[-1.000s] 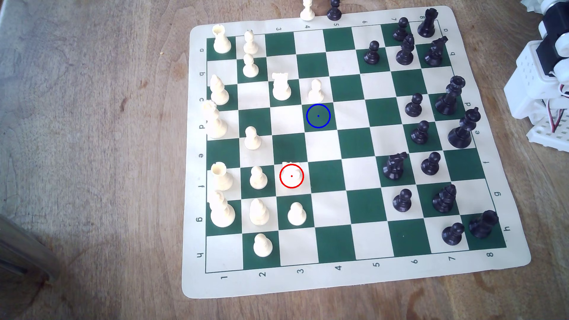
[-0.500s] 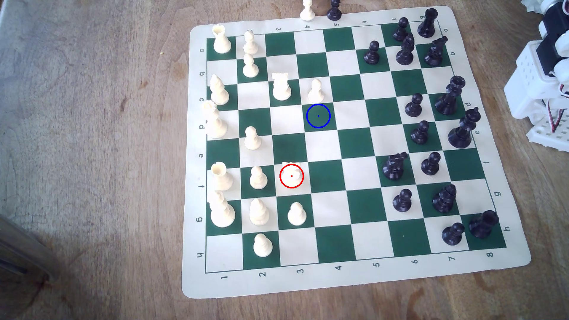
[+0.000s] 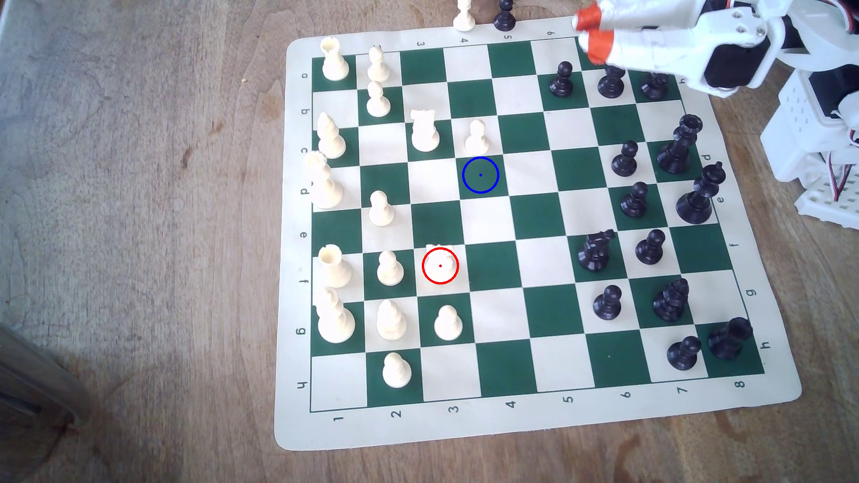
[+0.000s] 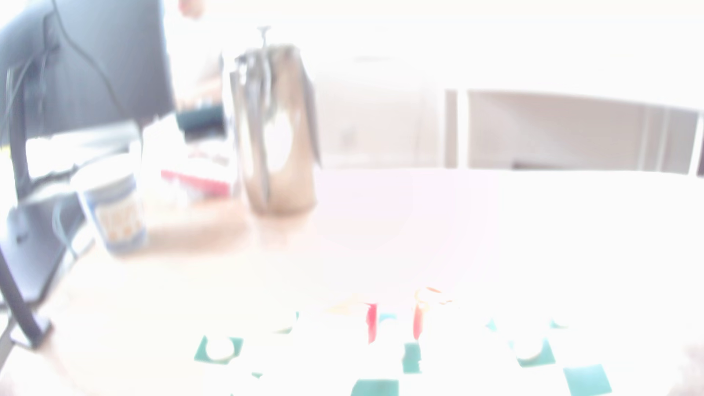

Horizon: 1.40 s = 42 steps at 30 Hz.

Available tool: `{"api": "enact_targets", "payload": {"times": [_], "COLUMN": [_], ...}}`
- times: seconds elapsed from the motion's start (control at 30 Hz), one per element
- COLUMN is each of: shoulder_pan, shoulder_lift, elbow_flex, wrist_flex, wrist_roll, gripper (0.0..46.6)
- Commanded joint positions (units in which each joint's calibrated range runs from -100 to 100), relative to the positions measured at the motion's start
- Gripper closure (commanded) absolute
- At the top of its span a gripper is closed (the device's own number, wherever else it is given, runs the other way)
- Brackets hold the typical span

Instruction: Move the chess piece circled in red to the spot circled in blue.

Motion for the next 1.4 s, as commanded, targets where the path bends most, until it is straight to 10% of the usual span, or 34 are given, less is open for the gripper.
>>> {"api": "enact_targets", "payload": {"times": [0.0,0.17,0.5,1.37], "shoulder_pan": [-2.2,-5.8,-8.6,-7.9], "shoulder_lift": [8.9,30.7,60.9,91.9], "elbow_flex": [-12.6,-24.5,-32.3,-42.0], "wrist_flex": [11.9,13.0,-8.0,-27.0], "wrist_roll": [-0.1,-1.4,-6.1,-8.2], "gripper": [35.4,29.0,30.2,33.3]}}
